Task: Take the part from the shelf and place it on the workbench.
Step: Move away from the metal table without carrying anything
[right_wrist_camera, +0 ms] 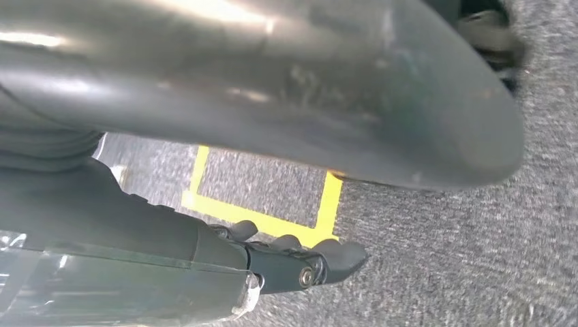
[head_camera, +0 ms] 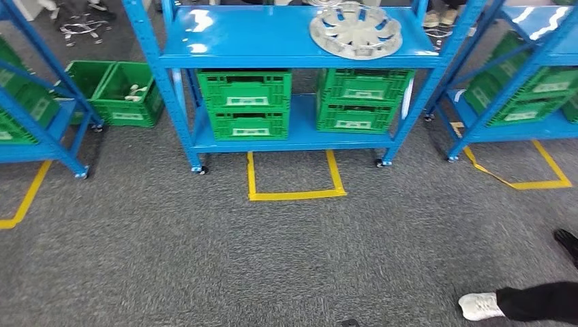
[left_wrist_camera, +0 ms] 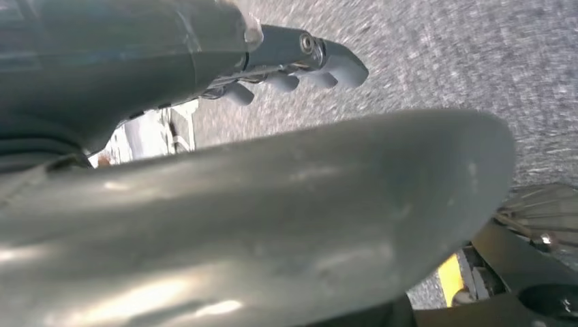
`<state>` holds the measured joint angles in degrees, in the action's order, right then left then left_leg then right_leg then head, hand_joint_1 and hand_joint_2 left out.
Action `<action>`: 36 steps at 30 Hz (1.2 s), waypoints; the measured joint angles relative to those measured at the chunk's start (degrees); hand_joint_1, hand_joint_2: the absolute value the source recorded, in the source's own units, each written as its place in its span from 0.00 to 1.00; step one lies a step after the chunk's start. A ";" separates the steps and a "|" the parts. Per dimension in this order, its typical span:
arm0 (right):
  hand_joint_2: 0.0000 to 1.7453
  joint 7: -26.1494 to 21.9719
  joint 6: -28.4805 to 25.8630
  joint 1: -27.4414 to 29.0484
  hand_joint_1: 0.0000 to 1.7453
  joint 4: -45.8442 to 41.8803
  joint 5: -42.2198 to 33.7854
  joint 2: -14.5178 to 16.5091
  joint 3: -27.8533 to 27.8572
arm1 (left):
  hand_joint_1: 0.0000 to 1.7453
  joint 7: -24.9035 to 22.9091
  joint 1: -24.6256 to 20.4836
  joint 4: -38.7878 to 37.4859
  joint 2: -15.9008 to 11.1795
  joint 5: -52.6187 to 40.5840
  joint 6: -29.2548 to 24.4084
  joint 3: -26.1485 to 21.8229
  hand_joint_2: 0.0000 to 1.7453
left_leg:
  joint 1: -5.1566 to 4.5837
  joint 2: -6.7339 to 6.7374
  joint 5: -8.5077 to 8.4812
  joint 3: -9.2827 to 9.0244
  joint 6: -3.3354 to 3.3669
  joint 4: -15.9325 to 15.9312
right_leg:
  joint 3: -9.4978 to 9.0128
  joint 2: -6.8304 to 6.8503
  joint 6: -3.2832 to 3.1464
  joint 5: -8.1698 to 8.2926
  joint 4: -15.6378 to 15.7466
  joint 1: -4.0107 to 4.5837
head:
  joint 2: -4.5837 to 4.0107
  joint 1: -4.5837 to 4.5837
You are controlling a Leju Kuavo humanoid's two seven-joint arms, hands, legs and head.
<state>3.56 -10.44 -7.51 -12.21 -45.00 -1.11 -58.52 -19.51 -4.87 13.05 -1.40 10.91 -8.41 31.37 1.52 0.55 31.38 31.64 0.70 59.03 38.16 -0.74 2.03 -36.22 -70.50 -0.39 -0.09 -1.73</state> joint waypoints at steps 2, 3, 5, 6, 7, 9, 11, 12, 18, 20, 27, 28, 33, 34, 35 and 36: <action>0.00 0.03 -0.02 0.09 0.00 0.00 0.01 0.01 0.00 | 0.00 -0.09 0.04 0.00 -0.01 0.08 -0.14 0.03 0.00 | -0.10 1.43 0.43 -0.34 -0.11 0.01 | 2.41 0.51 0.20 -0.46 -4.09 -0.16 | 0.00 -0.24; 0.00 0.05 -0.03 0.25 0.00 0.01 0.05 0.00 -0.01 | 0.00 -0.10 0.01 0.00 -0.01 0.14 -0.15 0.08 0.00 | -0.11 1.81 0.64 -0.61 -0.26 0.01 | 1.94 0.59 0.10 1.05 -2.88 -0.18 | 0.00 -0.36; 0.00 0.09 -0.09 0.55 0.00 0.02 0.27 -0.07 -0.02 | 0.00 -0.08 -0.24 0.00 0.07 0.37 -0.15 0.31 0.00 | -0.08 2.12 1.03 -1.19 -0.53 -0.03 | -1.60 0.59 -0.60 5.56 4.51 -0.05 | 0.00 -0.70; 0.00 0.07 -0.13 0.61 0.00 0.03 0.40 -0.14 -0.02 | 0.00 -0.04 -0.40 0.01 0.14 0.52 -0.15 0.40 0.00 | -0.13 2.05 1.19 -1.36 -0.70 -0.04 | -3.40 0.63 -1.06 6.95 8.12 0.10 | 0.00 -0.87; 0.00 0.03 -0.16 0.61 0.00 0.03 0.51 -0.22 -0.02 | 0.00 0.02 -0.54 0.01 0.22 0.67 -0.15 0.48 0.00 | -0.13 1.93 1.28 -1.39 -0.90 -0.07 | -4.63 0.74 -1.46 7.46 10.55 0.26 | 0.00 -1.04; 0.00 -0.09 -0.18 0.63 0.00 0.03 0.59 -0.31 -0.02 | 0.00 0.10 -0.68 0.02 0.38 0.91 -0.15 0.54 0.00 | -0.11 1.59 1.28 -1.42 -1.49 -0.30 | -5.39 1.02 -1.96 7.01 12.01 0.58 | 0.00 -1.23; 0.00 -0.19 -0.15 0.70 0.00 0.03 0.60 -0.25 -0.03 | 0.00 0.13 -0.63 0.02 0.44 1.09 -0.15 0.73 0.00 | -0.12 1.26 1.08 -1.78 -1.62 -0.62 | -5.93 1.22 -1.84 7.12 12.87 0.49 | 0.00 -1.32; 0.00 -0.24 -0.13 0.66 0.00 0.03 0.60 -0.21 -0.04 | 0.00 0.13 -0.62 0.02 0.42 1.15 -0.15 0.83 0.00 | -0.21 1.06 0.96 -2.05 -1.13 -0.82 | -6.23 1.26 -1.54 7.25 13.28 0.38 | 0.00 -1.21; 0.00 -0.31 -0.07 0.40 0.00 0.03 0.61 -0.15 -0.05 | 0.00 0.12 -0.66 0.02 0.38 1.40 -0.15 1.05 0.00 | -0.40 0.37 1.05 -3.12 -0.15 -2.14 | -6.68 1.41 -1.57 6.85 13.37 0.32 | 0.00 0.13; 0.50 -0.36 -0.05 0.39 0.00 0.03 0.61 -0.15 -0.06 | 0.00 0.10 -0.64 0.01 0.38 1.58 -0.15 1.16 0.00 | -0.35 0.28 0.96 -3.19 -0.84 -2.38 | -6.68 1.49 -1.69 6.77 13.33 0.35 | 0.00 0.41; 1.00 -0.05 -0.18 0.37 0.00 0.03 0.44 -0.16 -0.04 | 0.00 0.12 -0.62 0.00 0.33 1.98 -0.15 1.35 0.00 | -0.41 0.22 0.90 -3.23 -1.87 -2.57 | -6.75 1.56 -1.75 6.74 13.28 0.28 | 0.00 0.51; 1.00 0.08 -0.24 0.37 0.00 0.03 0.43 -0.17 -0.04 | 0.00 0.16 -0.62 0.00 0.33 2.06 -0.15 1.36 0.00 | -0.46 0.22 0.90 -3.24 -1.87 -2.57 | -6.78 1.56 -1.74 6.75 13.29 0.22 | 0.00 0.49; 1.00 0.08 -0.34 0.37 0.00 0.03 0.30 -0.16 -0.02 | 0.00 0.42 -0.62 0.00 0.28 2.28 -0.20 1.39 0.00 | -0.68 0.22 0.91 -3.30 -1.86 -2.57 | -6.89 1.56 -1.66 6.80 13.37 -0.03 | 0.00 0.45; 1.00 0.03 -0.34 0.37 0.00 0.03 0.27 -0.16 -0.02 | 0.00 0.46 -0.62 0.00 0.27 2.32 -0.21 1.39 0.00 | -0.71 0.22 0.91 -3.31 -1.86 -2.57 | -6.90 1.56 -1.64 6.81 13.39 -0.06 | 0.00 0.45; 1.00 -0.02 -0.33 0.37 0.00 0.03 0.24 -0.16 -0.02 | 0.00 0.49 -0.62 0.00 0.27 2.35 -0.22 1.39 0.00 | -0.74 0.22 0.91 -3.31 -1.86 -2.57 | -6.91 1.56 -1.62 6.82 13.41 -0.08 | 0.00 0.43; 1.00 -0.07 -0.33 0.37 0.00 0.03 0.22 -0.16 -0.02 | 0.00 0.51 -0.62 0.00 0.27 2.37 -0.23 1.39 0.00 | -0.78 0.22 0.91 -3.31 -1.86 -2.57 | -6.91 1.56 -1.61 6.83 13.42 -0.11 | 0.00 0.42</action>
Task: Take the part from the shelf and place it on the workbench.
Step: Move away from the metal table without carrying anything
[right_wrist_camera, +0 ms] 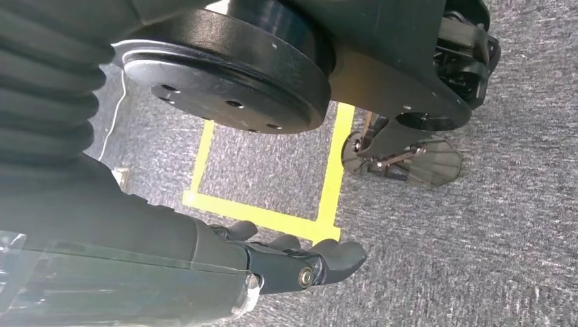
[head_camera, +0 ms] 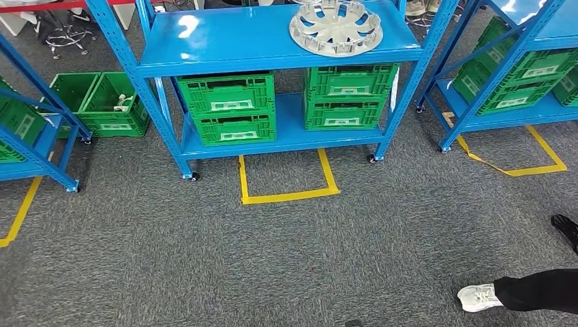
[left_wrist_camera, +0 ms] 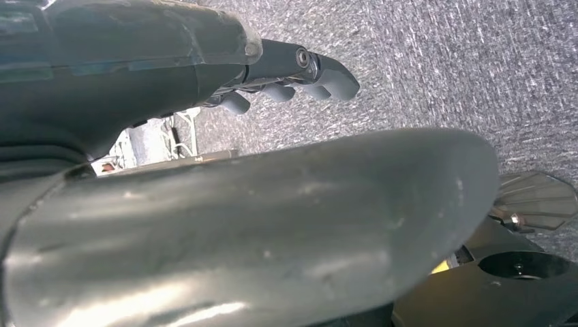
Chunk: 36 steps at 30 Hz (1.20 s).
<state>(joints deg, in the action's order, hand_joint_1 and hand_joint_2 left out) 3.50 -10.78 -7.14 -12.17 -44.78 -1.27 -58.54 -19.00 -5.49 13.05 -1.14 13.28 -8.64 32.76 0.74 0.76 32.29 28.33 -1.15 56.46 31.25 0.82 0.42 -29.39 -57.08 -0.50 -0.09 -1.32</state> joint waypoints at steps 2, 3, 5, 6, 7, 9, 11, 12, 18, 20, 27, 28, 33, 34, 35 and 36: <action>1.00 -0.04 0.00 0.00 0.00 0.00 -0.03 0.00 0.01 | 0.00 0.01 0.00 0.00 -0.01 0.02 0.01 0.00 0.00 | -0.06 0.00 0.01 0.00 0.01 0.00 | 0.00 0.00 0.01 0.00 0.01 -0.04 | 0.00 0.01; 1.00 -0.04 0.00 0.00 0.00 0.00 -0.03 0.00 0.01 | 0.00 0.01 0.00 0.00 -0.01 0.03 0.01 0.00 0.00 | -0.08 0.00 0.01 0.00 0.02 0.00 | 0.00 0.00 0.01 0.00 0.02 -0.05 | 0.00 0.01; 1.00 -0.04 0.00 0.00 0.00 0.00 -0.03 0.00 0.01 | 0.00 0.02 0.00 0.00 -0.02 0.03 0.01 0.00 0.00 | -0.10 0.00 0.02 0.00 0.03 0.00 | 0.00 0.00 0.01 0.00 0.02 -0.06 | 0.00 0.02; 1.00 -0.04 0.00 0.00 0.00 0.00 -0.02 0.01 0.00 | 0.00 0.03 0.00 0.00 -0.02 0.04 0.02 0.00 0.00 | -0.10 0.00 0.03 0.00 0.04 0.00 | 0.00 0.00 0.01 0.00 0.03 -0.06 | 0.00 0.02; 1.00 -0.04 0.01 0.00 0.00 0.00 -0.02 0.01 -0.01 | 0.00 0.02 0.00 0.00 -0.02 0.09 0.05 0.00 0.00 | -0.10 0.00 0.03 0.00 0.05 0.00 | 0.00 0.00 0.01 0.01 0.03 -0.07 | 0.00 0.02; 0.75 -0.05 0.08 0.00 0.00 0.00 0.02 0.03 -0.02 | 0.00 -0.02 0.00 0.00 -0.03 0.33 0.23 0.00 0.00 | -0.10 0.00 0.04 0.00 0.06 0.00 | 0.00 0.00 0.02 0.01 0.03 -0.07 | 0.00 0.03; 0.25 -0.07 0.14 0.00 0.00 0.00 0.05 0.07 -0.02 | 0.00 -0.05 0.00 0.00 -0.07 0.53 0.44 0.00 0.00 | -0.17 -0.01 0.12 0.03 0.21 0.16 | -0.01 0.01 0.18 0.08 0.11 -0.18 | 0.00 0.07; 0.00 -0.07 0.14 0.01 0.00 0.00 0.06 0.10 -0.02 | 0.00 -0.06 0.00 0.00 -0.09 0.56 0.51 0.00 0.00 | -0.22 -0.02 0.17 0.04 0.32 0.24 | -0.01 0.02 0.30 0.11 0.14 -0.25 | 0.00 0.15; 0.00 -0.09 0.15 0.04 0.00 0.00 0.06 0.34 -0.02 | 0.00 -0.10 0.00 0.00 -0.37 0.81 0.73 0.00 0.00 | -0.47 -0.07 0.05 0.04 1.51 -0.11 | -0.30 0.00 1.48 0.97 -0.03 -0.56 | 0.00 0.99; 0.00 -0.09 0.15 0.03 0.00 0.00 0.06 0.40 -0.02 | 0.00 -0.10 -0.03 0.00 -0.33 0.95 0.78 0.00 0.00 | -0.10 -0.14 -0.45 -0.64 2.06 -0.95 | 0.12 -0.16 1.89 0.39 -1.47 -0.52 | 0.00 1.12; 0.00 -0.09 0.15 0.22 0.00 0.00 0.06 0.42 -0.02 | 0.00 -0.10 0.26 0.00 -0.34 1.06 0.80 0.00 0.00 | 0.22 -0.72 0.03 -2.07 2.09 -1.42 | 5.97 -0.53 2.46 -3.07 -11.99 -0.61 | 0.00 -0.34; 0.00 -0.09 0.15 0.19 0.00 0.00 0.06 0.40 -0.02 | 0.00 -0.10 0.28 0.00 -0.32 1.07 0.81 0.00 0.00 | 0.26 -0.77 0.37 -2.51 1.85 -1.42 | 4.42 -0.47 2.29 -0.65 -8.15 -0.59 | 0.00 -0.53; 0.00 -0.09 0.29 0.10 0.00 0.00 0.05 0.38 -0.02 | 0.00 -0.16 0.21 -0.01 -0.26 1.19 0.80 0.02 0.00 | 0.11 -0.52 1.64 -3.67 0.04 -0.99 | 1.25 -0.27 0.11 0.54 -0.44 -0.03 | 0.00 -1.15; 0.00 -0.09 0.30 0.16 0.00 0.01 0.04 0.37 -0.02 | 0.00 -0.20 0.23 -0.01 -0.25 1.21 0.80 0.02 0.00 | 0.17 -0.47 1.82 -3.81 -0.24 -0.51 | 0.93 -0.37 -0.30 0.64 -0.30 -0.08 | 0.00 -1.07; 0.00 -0.09 0.30 0.13 0.00 0.01 0.05 0.36 -0.02 | 0.00 -0.22 0.18 0.00 -0.26 1.26 0.80 0.02 0.00 | 0.22 -0.47 2.17 -3.34 -0.44 0.80 | 0.52 -0.44 -0.66 0.50 -0.15 -0.13 | 0.00 -0.86; 0.00 -0.09 0.29 0.03 0.00 0.01 0.05 0.35 -0.02 | 0.00 -0.23 0.12 0.00 -0.28 1.31 0.80 0.02 0.00 | 0.27 -0.53 2.95 -2.11 -0.60 3.08 | 0.12 -0.52 -0.99 0.38 0.00 -0.17 | 0.00 -0.61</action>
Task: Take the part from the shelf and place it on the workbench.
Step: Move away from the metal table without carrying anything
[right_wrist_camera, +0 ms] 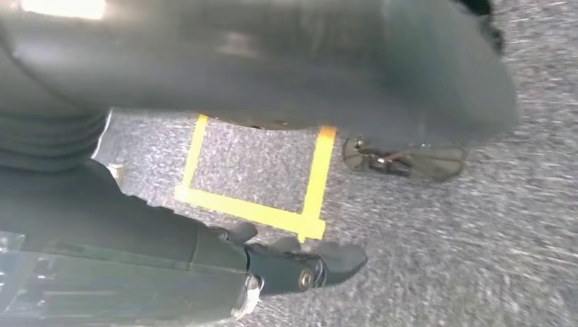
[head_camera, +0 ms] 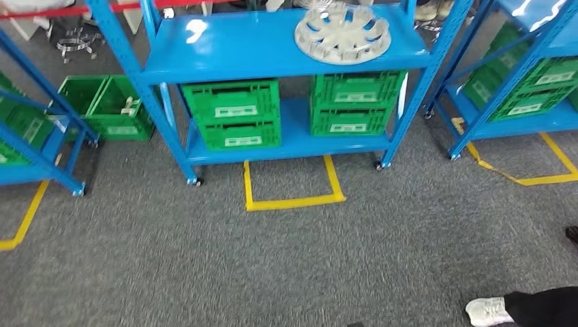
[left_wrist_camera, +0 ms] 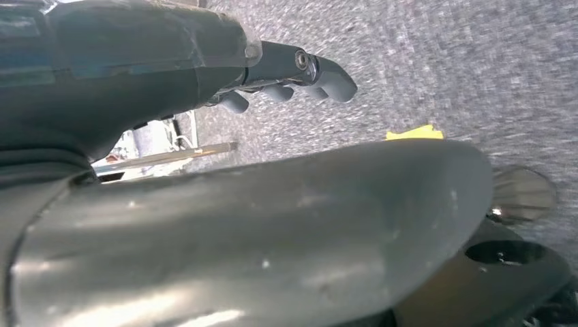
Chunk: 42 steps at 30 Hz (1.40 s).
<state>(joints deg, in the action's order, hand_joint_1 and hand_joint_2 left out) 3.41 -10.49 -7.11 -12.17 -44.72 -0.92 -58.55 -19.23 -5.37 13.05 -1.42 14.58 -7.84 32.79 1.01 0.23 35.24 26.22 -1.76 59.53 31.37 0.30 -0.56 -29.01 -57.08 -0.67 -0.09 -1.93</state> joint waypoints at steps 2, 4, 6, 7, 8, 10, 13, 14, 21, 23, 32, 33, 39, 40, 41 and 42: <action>0.00 0.00 0.00 -0.13 0.00 -0.01 0.01 0.05 -0.01 | 0.00 -0.02 -0.10 0.00 -0.01 0.09 0.01 0.02 0.00 | 0.02 -0.20 2.77 4.56 -0.27 7.16 | -0.51 -0.11 -0.46 -0.52 0.11 0.07 | 0.00 0.80; 0.00 0.00 0.01 -0.01 0.00 -0.01 0.01 0.11 -0.02 | 0.00 -0.05 0.01 -0.01 -0.02 0.15 0.02 0.04 0.00 | 0.02 -0.25 4.49 9.12 -0.37 12.41 | -1.21 -0.31 -0.58 -1.26 0.09 0.20 | 0.00 1.39; 0.00 0.00 0.02 0.11 0.00 0.00 0.00 0.12 -0.01 | 0.00 -0.11 0.22 -0.02 -0.09 0.21 0.02 0.05 0.00 | 0.01 -0.25 1.53 10.31 -0.20 10.50 | -2.47 -0.65 -0.45 -2.20 0.07 0.24 | 0.00 1.87; 0.00 0.00 0.02 0.13 0.00 0.00 0.00 0.14 -0.01 | 0.00 -0.14 0.31 -0.02 -0.15 0.22 0.02 0.06 0.00 | 0.01 -0.27 -1.56 9.74 -0.01 7.15 | -3.14 -0.79 -0.30 -2.74 0.09 0.24 | 0.00 2.13; 0.00 0.00 0.02 0.11 0.00 0.00 -0.01 0.16 -0.01 | 0.00 -0.15 0.36 -0.02 -0.20 0.24 0.01 0.07 0.00 | -0.05 -0.31 -3.89 9.19 0.20 4.27 | -3.80 -0.90 -0.09 -3.23 0.07 0.25 | 0.00 2.34; 0.00 0.01 0.02 0.01 0.00 0.00 -0.01 0.17 -0.02 | 0.00 -0.15 0.33 -0.01 -0.25 0.24 0.02 0.08 0.00 | -0.34 -0.44 -5.68 8.64 0.83 0.83 | -4.27 -1.02 0.59 -4.03 0.05 0.23 | 0.00 2.63; 0.00 0.02 0.02 0.03 0.00 -0.01 0.00 0.19 -0.02 | 0.00 -0.20 0.35 -0.01 -0.23 0.25 0.03 0.29 0.00 | -0.44 -0.54 -5.47 8.04 1.90 0.34 | -4.68 -1.00 1.75 -4.51 -0.60 0.21 | 0.00 2.35; 0.00 0.02 0.02 -0.01 0.00 -0.01 0.01 0.20 -0.02 | 0.00 -0.22 0.36 -0.01 -0.24 0.25 0.03 0.38 0.00 | -0.34 -0.51 -5.29 7.61 2.20 0.18 | -4.43 -0.90 2.01 -4.71 -1.78 0.20 | 0.00 2.13; 0.00 0.02 0.03 0.03 0.00 -0.02 0.01 0.22 -0.03 | 0.00 -0.21 0.32 -0.02 -0.24 0.32 -0.01 0.82 0.00 | -0.59 -0.30 -2.87 4.46 3.22 -0.08 | 5.87 -0.61 2.45 -7.75 -14.85 0.26 | 0.00 0.33; 0.00 0.02 0.03 0.10 0.00 0.00 0.01 0.15 -0.03 | 0.00 -0.22 0.30 -0.01 -0.19 0.37 -0.02 0.93 0.00 | -0.75 -0.26 -1.91 3.15 3.06 -0.14 | 4.56 -0.51 1.45 -2.43 -8.52 0.66 | 0.00 -0.08; 0.00 0.02 0.01 0.01 0.00 0.01 0.01 0.05 -0.05 | 0.00 -0.30 0.02 -0.02 -0.11 0.46 0.01 0.98 0.00 | -0.66 -0.32 2.13 5.46 0.58 7.60 | -0.07 -0.45 -0.94 -0.52 -0.60 0.67 | 0.00 0.10; 0.00 0.01 0.02 -0.02 0.00 0.00 0.01 0.09 -0.06 | 0.00 -0.28 -0.01 -0.02 -0.11 0.50 0.01 0.98 0.00 | -0.54 -0.32 3.42 7.75 0.36 10.74 | -0.38 -0.46 -1.00 -0.78 -0.49 0.66 | 0.00 0.41; 0.00 -0.07 0.02 0.11 0.00 0.00 -0.01 0.14 -0.07 | 0.00 -0.21 0.29 -0.03 -0.26 0.93 -0.03 1.01 0.00 | -0.39 -0.18 -4.44 9.00 -0.07 3.35 | -3.36 -0.75 -0.03 -3.31 -0.43 0.28 | -0.01 1.96; 0.00 -0.10 0.02 0.03 0.00 0.00 -0.01 0.13 -0.07 | 0.00 -0.19 0.24 -0.02 -0.26 1.04 -0.03 1.02 0.00 | -0.50 -0.09 -5.01 8.52 0.28 1.63 | -3.56 -0.76 0.35 -3.68 -0.43 0.30 | -0.01 2.26; 0.00 -0.11 0.02 0.01 0.00 0.00 -0.01 0.13 -0.07 | 0.00 -0.16 0.22 -0.02 -0.26 1.15 -0.03 1.02 0.00 | -0.63 -0.06 -4.65 8.44 0.80 1.11 | -3.78 -0.73 0.78 -3.91 -0.50 0.33 | -0.01 2.38; 0.00 -0.13 0.02 -0.01 0.00 -0.01 -0.01 0.14 -0.07 | 0.00 -0.14 0.21 -0.02 -0.26 1.27 -0.04 1.03 0.00 | -0.72 -0.02 -4.35 8.31 1.36 0.77 | -4.04 -0.69 1.17 -4.04 -0.60 0.36 | -0.02 2.41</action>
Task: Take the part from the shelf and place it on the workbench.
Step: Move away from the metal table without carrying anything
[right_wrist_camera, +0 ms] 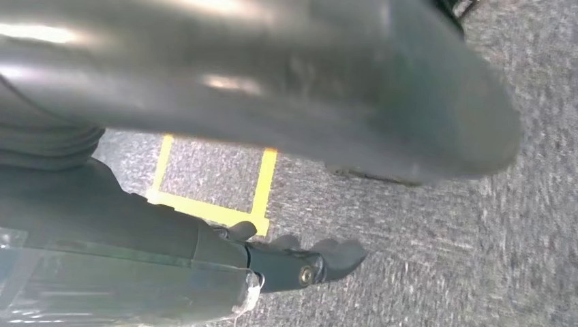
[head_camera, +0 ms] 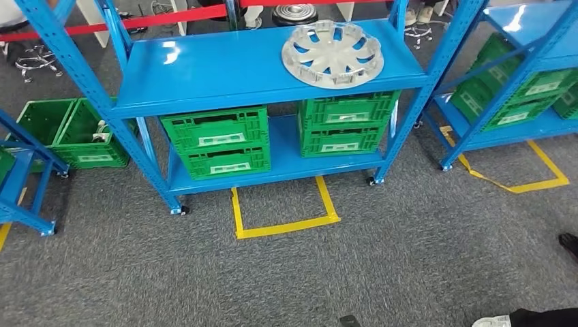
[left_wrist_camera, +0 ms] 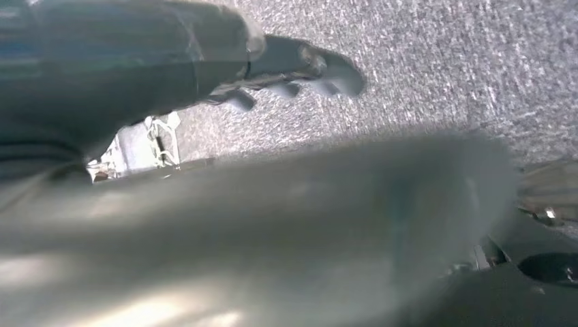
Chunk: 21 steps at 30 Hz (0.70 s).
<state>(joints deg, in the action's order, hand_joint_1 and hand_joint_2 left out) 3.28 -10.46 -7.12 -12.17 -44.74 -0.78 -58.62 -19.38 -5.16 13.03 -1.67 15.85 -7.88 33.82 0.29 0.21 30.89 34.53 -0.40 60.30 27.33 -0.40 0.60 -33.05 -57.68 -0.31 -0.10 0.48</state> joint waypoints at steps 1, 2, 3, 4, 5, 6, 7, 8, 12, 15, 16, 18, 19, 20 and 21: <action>0.00 -0.01 0.00 0.02 0.00 0.00 -0.01 0.02 0.00 | 0.00 0.02 0.01 0.01 0.01 0.09 -0.01 0.03 0.00 | 0.06 -0.03 -0.50 -0.44 0.52 -0.10 | -0.15 0.04 0.34 -0.15 -0.24 -0.01 | 0.01 -0.05; 0.00 -0.01 0.00 0.02 0.00 0.00 0.00 0.02 0.00 | 0.00 0.03 0.02 0.01 -0.01 0.15 -0.03 0.08 0.00 | 0.16 -0.08 -0.57 -0.86 0.89 -0.33 | -0.10 0.08 0.60 -0.27 -1.07 -0.04 | 0.00 -0.26; 0.00 -0.02 0.01 -0.07 0.00 0.00 0.01 0.03 0.00 | 0.00 0.05 -0.01 0.01 -0.04 0.21 -0.06 0.15 0.00 | 0.25 -0.10 -0.51 -1.32 1.21 -0.51 | 0.68 0.10 0.83 -0.64 -2.75 -0.09 | 0.01 -0.47; 0.00 -0.02 0.01 -0.18 0.00 -0.01 0.01 0.02 0.00 | 0.00 0.09 -0.06 0.01 -0.06 0.26 -0.09 0.23 0.00 | 0.34 -0.10 -0.42 -1.69 1.48 -0.69 | 2.20 0.12 1.06 -1.50 -5.53 -0.15 | 0.01 -0.74; 0.00 -0.03 0.01 -0.25 0.00 -0.01 0.01 0.03 0.00 | 0.00 0.17 -0.10 0.00 -0.10 0.30 -0.13 0.29 0.00 | 0.31 -0.10 -0.23 -1.93 1.72 -0.73 | 4.28 0.12 1.29 -2.83 -9.06 -0.18 | 0.01 -1.07; 0.00 -0.03 0.02 -0.24 0.00 -0.02 -0.01 0.04 0.00 | 0.00 0.30 -0.11 0.00 -0.11 0.34 -0.19 0.33 0.00 | 0.27 -0.11 0.00 -2.14 1.92 -0.74 | 6.60 0.13 1.50 -4.37 -12.60 -0.21 | 0.01 -1.35; 0.00 -0.03 0.02 -0.16 0.00 -0.02 -0.04 0.05 0.00 | 0.00 0.45 -0.10 0.00 -0.11 0.40 -0.25 0.38 0.00 | 0.23 -0.16 0.25 -2.41 2.03 -0.74 | 8.54 0.14 1.61 -5.51 -15.15 -0.22 | 0.01 -1.58; 0.00 -0.03 0.01 -0.03 0.00 -0.01 -0.08 0.07 0.00 | 0.00 0.58 -0.06 0.00 -0.11 0.45 -0.31 0.47 0.00 | 0.17 -0.23 0.56 -2.77 2.08 -0.74 | 9.73 0.13 1.59 -5.65 -16.10 -0.20 | 0.01 -1.74; 0.00 -0.03 0.01 0.04 0.00 0.00 -0.16 0.02 0.00 | 0.00 0.71 -0.07 0.00 -0.05 0.63 -0.50 0.86 0.00 | 0.05 -0.39 1.83 -4.51 1.69 -0.83 | 7.50 0.21 0.30 2.23 -5.73 0.22 | 0.02 -2.58; 0.00 -0.03 0.02 0.05 0.00 -0.01 -0.17 -0.05 0.00 | 0.00 0.71 -0.18 0.01 0.01 0.80 -0.54 0.93 0.00 | -0.03 -0.37 2.38 -4.71 1.28 -0.83 | 6.65 0.23 -0.17 3.09 -2.01 0.63 | 0.02 -3.03; 0.00 -0.03 0.03 0.12 0.00 0.00 -0.17 -0.03 0.00 | 0.00 0.70 -0.17 0.01 0.01 0.85 -0.54 0.96 0.00 | -0.10 -0.33 2.53 -4.76 1.47 -0.85 | 6.47 0.18 0.02 3.82 -1.65 0.60 | 0.02 -3.05; 0.00 -0.03 0.01 0.15 0.00 0.02 -0.18 -0.03 0.00 | 0.00 0.69 -0.15 0.00 -0.01 0.91 -0.54 0.98 0.00 | -0.25 -0.27 2.73 -5.07 2.06 -1.13 | 6.32 0.15 0.49 4.26 -1.46 0.50 | 0.02 -2.72; 0.25 -0.03 -0.01 0.05 0.00 0.02 -0.18 -0.08 0.00 | 0.00 0.69 -0.18 0.00 -0.01 0.92 -0.54 1.01 0.00 | -0.26 -0.25 2.73 -5.19 1.99 -1.31 | 6.29 0.13 0.28 4.20 -1.46 0.52 | 0.02 -2.57; 0.50 -0.03 -0.02 -0.04 0.00 0.02 -0.18 -0.10 0.00 | 0.00 0.69 -0.21 0.00 0.00 0.93 -0.54 1.07 0.00 | -0.26 -0.25 2.74 -5.32 1.82 -1.53 | 6.26 0.12 0.14 4.11 -1.46 0.51 | 0.02 -2.48; 0.75 -0.03 -0.01 -0.09 0.00 0.01 -0.18 -0.09 0.00 | 0.00 0.70 -0.21 0.00 0.00 0.93 -0.54 1.15 0.00 | -0.27 -0.25 2.73 -5.41 1.62 -1.72 | 6.23 0.13 0.00 4.02 -1.45 0.51 | 0.02 -2.41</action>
<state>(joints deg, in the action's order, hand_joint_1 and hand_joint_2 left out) 3.26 -10.47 -7.21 -12.16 -44.92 -0.87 -58.62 -18.68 -5.38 13.03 -1.67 16.79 -8.41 34.97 0.02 -0.04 33.62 29.12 1.21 58.58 33.56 -0.27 0.60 -29.02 -59.13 0.20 -0.09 -1.93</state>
